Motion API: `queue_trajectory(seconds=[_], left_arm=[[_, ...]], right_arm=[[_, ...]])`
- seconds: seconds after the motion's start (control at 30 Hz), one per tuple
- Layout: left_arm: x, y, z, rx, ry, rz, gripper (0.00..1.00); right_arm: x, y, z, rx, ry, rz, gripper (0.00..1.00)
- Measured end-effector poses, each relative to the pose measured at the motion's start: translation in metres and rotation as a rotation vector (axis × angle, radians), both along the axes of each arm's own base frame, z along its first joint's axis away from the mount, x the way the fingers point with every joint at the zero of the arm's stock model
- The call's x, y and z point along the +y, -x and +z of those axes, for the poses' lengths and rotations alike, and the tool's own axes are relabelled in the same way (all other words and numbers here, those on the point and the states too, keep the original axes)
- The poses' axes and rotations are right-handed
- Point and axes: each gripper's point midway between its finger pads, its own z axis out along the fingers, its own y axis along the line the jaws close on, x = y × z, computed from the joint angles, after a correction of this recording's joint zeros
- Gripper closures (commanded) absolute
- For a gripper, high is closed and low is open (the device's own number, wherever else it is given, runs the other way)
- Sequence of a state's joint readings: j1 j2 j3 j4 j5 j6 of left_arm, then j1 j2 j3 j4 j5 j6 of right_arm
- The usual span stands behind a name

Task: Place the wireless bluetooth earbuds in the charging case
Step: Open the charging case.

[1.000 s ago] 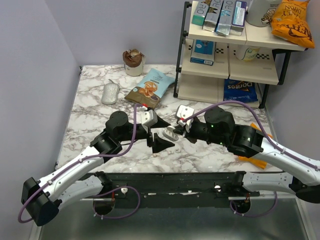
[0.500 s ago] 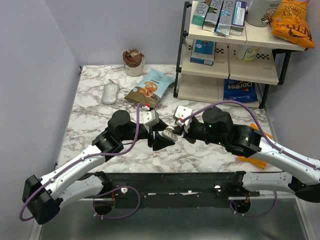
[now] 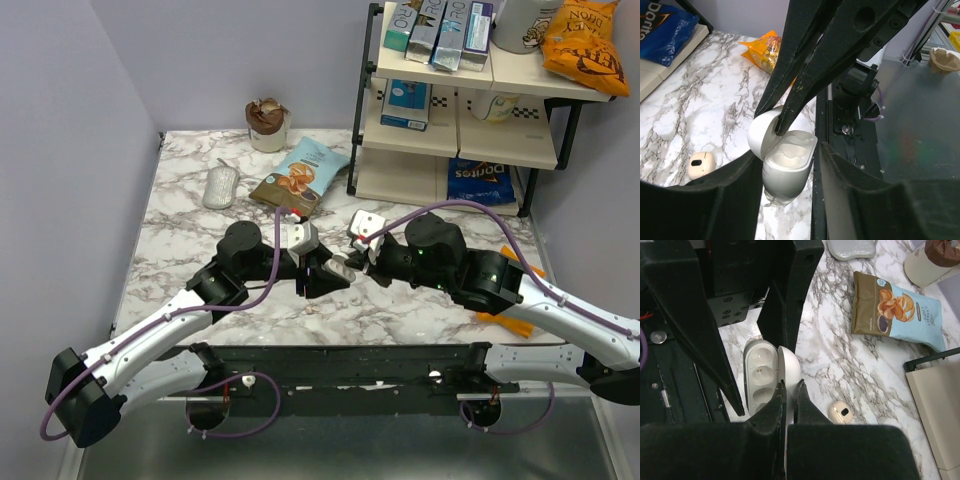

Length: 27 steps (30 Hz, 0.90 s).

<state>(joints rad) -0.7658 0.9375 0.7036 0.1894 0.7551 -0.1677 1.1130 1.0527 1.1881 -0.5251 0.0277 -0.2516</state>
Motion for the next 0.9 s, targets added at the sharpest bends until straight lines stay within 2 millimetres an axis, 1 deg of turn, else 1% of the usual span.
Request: queue_trajectory(seconds=[0.03, 0.13, 0.17, 0.23, 0.27, 0.37, 0.47, 0.6, 0.63, 0.67, 0.7, 0.73, 0.77, 0.9], left_arm=[[0.0, 0.0002, -0.0005, 0.002, -0.001, -0.001, 0.4], [0.0, 0.0003, -0.0029, 0.006, -0.005, -0.001, 0.45], [0.0001, 0.0003, -0.0041, 0.007, -0.006, -0.001, 0.49], [0.0003, 0.0005, -0.0061, 0.01, -0.009, -0.001, 0.55], [0.0003, 0.0006, -0.0069, 0.009, -0.01, -0.002, 0.64], [0.0004, 0.0017, -0.008, 0.015, -0.011, -0.006, 0.74], [0.0008, 0.0037, -0.0075, 0.014, -0.006, -0.014, 0.82], [0.001, 0.0043, -0.0073, 0.011, 0.0, -0.016, 0.95], [0.001, 0.0043, -0.0074, 0.011, 0.001, -0.016, 0.96], [0.0009, 0.0044, -0.0072, 0.012, 0.003, -0.016, 0.82], [0.0009, 0.0045, -0.0072, 0.012, 0.006, -0.016, 0.63], [0.0009, 0.0045, -0.0075, 0.012, 0.007, -0.015, 0.56], [0.0009, 0.0047, -0.0076, 0.014, 0.01, -0.015, 0.5], [0.0005, 0.0036, -0.0062, 0.015, 0.019, -0.008, 0.48]], right_arm=[[-0.0001, 0.0, 0.0001, 0.0, -0.001, 0.0, 0.99], [0.0001, 0.0002, 0.0002, 0.004, -0.003, -0.001, 0.99], [0.0001, 0.0003, 0.0001, 0.005, -0.004, -0.002, 0.99], [0.0001, 0.0004, 0.0001, 0.007, -0.004, -0.003, 0.99], [0.0001, 0.0004, 0.0001, 0.007, -0.004, -0.003, 0.99], [0.0001, 0.0004, 0.0, 0.006, -0.003, -0.002, 0.99], [0.0004, 0.001, 0.0002, 0.001, -0.001, 0.005, 0.99], [0.0018, 0.0034, 0.0001, 0.006, -0.004, 0.02, 0.99], [0.0019, 0.0036, 0.0001, 0.006, -0.004, 0.021, 0.99], [0.0019, 0.0037, 0.0001, 0.007, -0.004, 0.022, 0.99], [0.002, 0.0037, 0.0001, 0.007, -0.004, 0.022, 0.99], [0.0021, 0.0039, 0.0, 0.007, -0.004, 0.023, 0.99], [0.0021, 0.0039, 0.0, 0.008, -0.004, 0.024, 0.99], [0.0028, 0.0049, 0.0001, 0.018, -0.01, 0.024, 0.99]])
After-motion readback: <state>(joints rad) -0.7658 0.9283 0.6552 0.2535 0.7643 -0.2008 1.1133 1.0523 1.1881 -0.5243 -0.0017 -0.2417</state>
